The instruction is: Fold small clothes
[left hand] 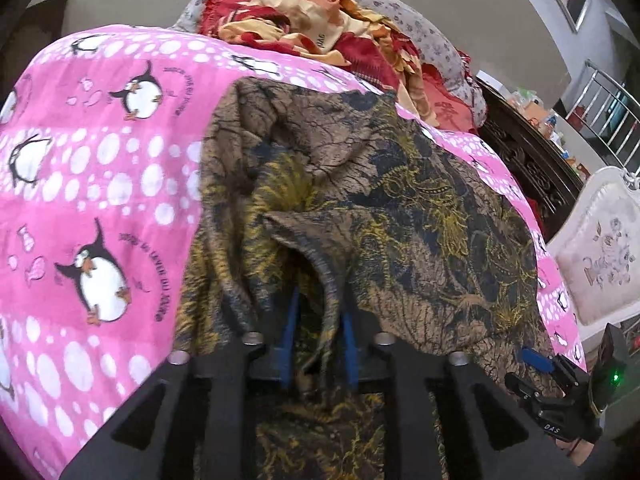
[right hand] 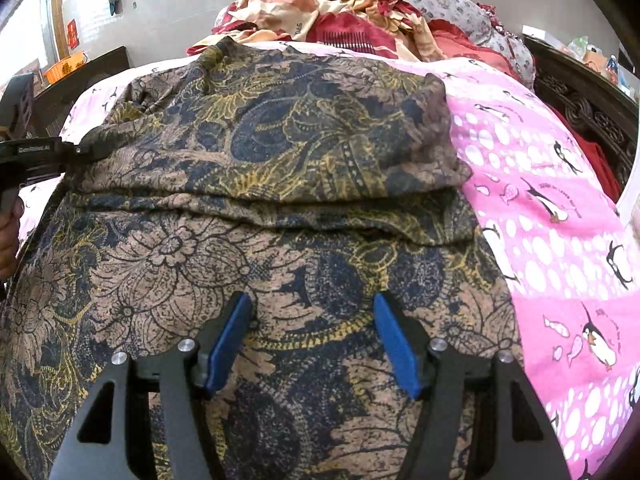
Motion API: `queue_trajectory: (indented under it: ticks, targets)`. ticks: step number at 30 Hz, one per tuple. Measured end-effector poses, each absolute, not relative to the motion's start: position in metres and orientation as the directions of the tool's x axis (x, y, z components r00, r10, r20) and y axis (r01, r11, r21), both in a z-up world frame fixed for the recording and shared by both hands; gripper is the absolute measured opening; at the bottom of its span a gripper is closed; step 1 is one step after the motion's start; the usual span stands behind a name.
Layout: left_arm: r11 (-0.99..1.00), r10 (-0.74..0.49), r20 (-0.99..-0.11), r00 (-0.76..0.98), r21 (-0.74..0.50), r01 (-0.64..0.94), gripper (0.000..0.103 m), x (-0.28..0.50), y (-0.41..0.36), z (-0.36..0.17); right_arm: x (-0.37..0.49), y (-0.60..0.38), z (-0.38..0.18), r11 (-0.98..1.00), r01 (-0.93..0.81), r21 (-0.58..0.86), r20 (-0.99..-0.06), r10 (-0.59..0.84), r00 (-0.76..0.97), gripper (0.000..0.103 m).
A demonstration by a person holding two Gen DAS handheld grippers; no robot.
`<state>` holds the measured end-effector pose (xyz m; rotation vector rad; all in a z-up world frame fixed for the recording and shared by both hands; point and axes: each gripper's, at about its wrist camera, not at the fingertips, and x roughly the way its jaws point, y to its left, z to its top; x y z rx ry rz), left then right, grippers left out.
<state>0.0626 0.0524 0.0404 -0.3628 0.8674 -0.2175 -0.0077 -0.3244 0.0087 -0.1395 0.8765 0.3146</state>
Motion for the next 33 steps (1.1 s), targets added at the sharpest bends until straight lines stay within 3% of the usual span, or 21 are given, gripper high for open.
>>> queue_trajectory:
  ticks: [5, 9, 11, 15, 17, 18, 19, 21, 24, 27, 31, 33]
  targets:
    - [0.95, -0.207, -0.691, 0.693, -0.312, -0.028, 0.009, 0.045, 0.058, 0.057, -0.009, -0.323, 0.009, 0.944, -0.331, 0.0, -0.777, 0.208, 0.594, 0.07]
    - [0.964, -0.092, -0.607, 0.789, -0.252, -0.082, 0.009, 0.031, 0.045, 0.085, -0.009, -0.324, 0.009, 0.939, -0.343, 0.011, -0.779, 0.223, 0.586, 0.075]
    - [0.963, -0.096, -0.585, 0.806, -0.258, -0.072, 0.012, 0.033, 0.034, 0.091, -0.011, -0.324, 0.009, 0.935, -0.355, 0.022, -0.778, 0.239, 0.581, 0.08]
    - [0.936, -0.28, -0.638, 0.718, -0.346, 0.057, 0.016, 0.067, 0.005, 0.067, -0.013, -0.323, 0.01, 0.93, -0.367, 0.027, -0.779, 0.25, 0.575, 0.083]
    - [0.96, -0.213, -0.707, 0.674, -0.28, 0.009, 0.016, 0.078, 0.002, 0.046, -0.014, -0.323, 0.01, 0.929, -0.369, 0.032, -0.78, 0.254, 0.572, 0.083]
    - [0.974, -0.153, -0.735, 0.66, -0.224, -0.023, 0.014, 0.079, 0.006, 0.034, -0.013, -0.325, 0.011, 0.928, -0.371, 0.041, -0.78, 0.262, 0.569, 0.08]
    - [0.979, -0.133, -0.742, 0.657, -0.2, -0.027, 0.004, 0.077, 0.011, 0.026, -0.013, -0.328, 0.016, 0.927, -0.371, 0.061, -0.778, 0.277, 0.564, 0.065]
    - [0.966, -0.182, -0.714, 0.676, -0.259, -0.014, 0.0, 0.067, 0.029, 0.02, -0.012, -0.343, 0.035, 0.921, -0.37, 0.121, -0.744, 0.331, 0.581, 0.042]
    - [0.954, -0.17, -0.708, 0.685, -0.294, -0.067, 0.0, 0.06, 0.045, 0.018, 0.006, -0.375, 0.073, 0.96, -0.26, 0.104, -0.657, 0.262, 0.706, 0.041]
    - [0.957, -0.148, -0.712, 0.686, -0.279, -0.084, 0.0, 0.062, 0.043, 0.017, 0.051, -0.397, 0.087, 0.973, -0.172, 0.155, -0.673, 0.231, 0.702, 0.025]
    - [0.966, -0.123, -0.721, 0.682, -0.246, -0.086, 0.0, 0.059, 0.038, 0.016, 0.087, -0.37, 0.088, 0.916, -0.366, 0.161, -0.71, 0.365, 0.602, 0.021]
    - [0.963, -0.131, -0.719, 0.683, -0.256, -0.085, 0.0, 0.059, 0.037, 0.017, 0.098, -0.368, 0.07, 0.927, -0.366, 0.086, -0.78, 0.291, 0.554, 0.018]
